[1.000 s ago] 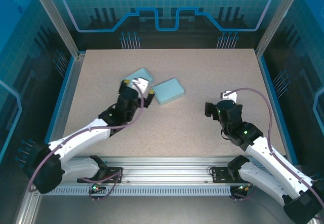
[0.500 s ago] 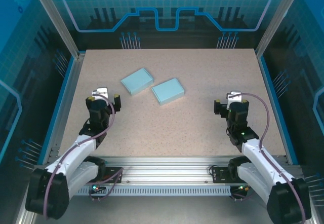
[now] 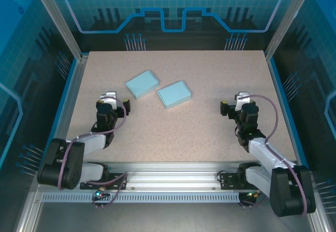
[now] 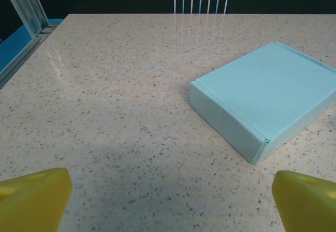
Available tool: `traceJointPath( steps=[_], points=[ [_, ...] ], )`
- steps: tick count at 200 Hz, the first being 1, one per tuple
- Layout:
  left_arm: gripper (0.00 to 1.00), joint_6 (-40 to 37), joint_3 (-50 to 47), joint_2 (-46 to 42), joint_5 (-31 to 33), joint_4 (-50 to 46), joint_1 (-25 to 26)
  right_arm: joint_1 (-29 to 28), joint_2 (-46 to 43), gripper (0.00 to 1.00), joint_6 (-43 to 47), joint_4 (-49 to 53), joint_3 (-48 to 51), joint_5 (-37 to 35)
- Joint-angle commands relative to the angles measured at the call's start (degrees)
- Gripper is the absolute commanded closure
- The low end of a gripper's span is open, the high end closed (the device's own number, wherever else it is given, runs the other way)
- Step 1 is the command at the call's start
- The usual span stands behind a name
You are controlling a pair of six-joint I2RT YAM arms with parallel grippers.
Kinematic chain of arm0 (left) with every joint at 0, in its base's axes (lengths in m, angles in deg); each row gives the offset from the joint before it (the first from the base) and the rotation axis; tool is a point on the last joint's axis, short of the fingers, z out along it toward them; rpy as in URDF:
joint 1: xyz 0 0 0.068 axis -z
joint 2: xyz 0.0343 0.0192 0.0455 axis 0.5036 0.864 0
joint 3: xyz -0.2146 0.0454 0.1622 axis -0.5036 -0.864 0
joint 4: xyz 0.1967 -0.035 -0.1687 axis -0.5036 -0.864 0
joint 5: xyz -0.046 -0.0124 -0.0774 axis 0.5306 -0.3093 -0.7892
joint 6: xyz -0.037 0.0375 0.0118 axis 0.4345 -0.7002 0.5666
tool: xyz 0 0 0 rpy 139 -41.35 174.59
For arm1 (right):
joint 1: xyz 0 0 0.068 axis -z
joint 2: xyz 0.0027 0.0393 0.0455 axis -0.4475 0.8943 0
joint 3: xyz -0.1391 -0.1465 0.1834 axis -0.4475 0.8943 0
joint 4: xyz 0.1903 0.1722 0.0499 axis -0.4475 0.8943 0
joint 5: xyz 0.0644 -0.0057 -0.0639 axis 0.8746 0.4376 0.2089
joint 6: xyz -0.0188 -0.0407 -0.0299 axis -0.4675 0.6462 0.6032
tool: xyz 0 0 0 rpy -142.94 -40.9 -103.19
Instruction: Fold the paper box
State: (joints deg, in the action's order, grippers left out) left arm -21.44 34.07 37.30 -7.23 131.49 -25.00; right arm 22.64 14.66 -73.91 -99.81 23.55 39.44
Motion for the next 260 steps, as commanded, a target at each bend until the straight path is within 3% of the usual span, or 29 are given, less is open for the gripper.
traceJointPath(
  steps=[1,31,42,61,133,173,192,202,214,260],
  points=[
    [0.01,-0.4,-0.5,4.5,-3.9,11.0,-1.0,0.7,0.6,0.0,0.7,-4.2,-0.2,1.8],
    [0.01,-1.1,3.0,14.3,-7.4,14.1,-2.3,0.6,0.9,0.0,0.9,-5.1,0.0,3.1],
    [0.01,0.1,5.3,12.8,-10.6,6.5,-3.7,0.6,1.0,0.0,1.2,-5.8,0.1,3.9],
    [0.01,2.1,6.0,13.2,-16.0,5.9,-6.7,0.6,1.9,0.0,1.7,-7.5,0.6,4.8],
    [0.01,2.0,6.0,13.3,-15.9,6.5,-6.6,-1.0,13.5,0.0,5.5,-16.4,-0.3,7.3],
    [0.01,2.0,5.9,13.4,-15.9,6.6,-6.7,-0.9,21.5,0.0,5.9,-26.5,0.4,9.8],
    [0.01,2.0,5.9,13.4,-15.9,6.6,-6.6,-0.8,27.8,0.0,6.4,-26.8,-3.1,10.3],
    [0.01,1.9,6.0,13.3,-15.8,6.6,-6.6,0.2,27.4,0.0,4.2,-17.2,-7.3,10.2],
    [0.01,1.9,6.0,13.4,-15.7,6.5,-6.5,2.7,27.3,0.0,3.0,-18.9,-6.4,13.8],
    [0.01,1.8,6.0,13.3,-15.6,6.5,-6.5,1.0,27.5,0.0,3.8,-18.5,-6.8,10.8]
  ],
)
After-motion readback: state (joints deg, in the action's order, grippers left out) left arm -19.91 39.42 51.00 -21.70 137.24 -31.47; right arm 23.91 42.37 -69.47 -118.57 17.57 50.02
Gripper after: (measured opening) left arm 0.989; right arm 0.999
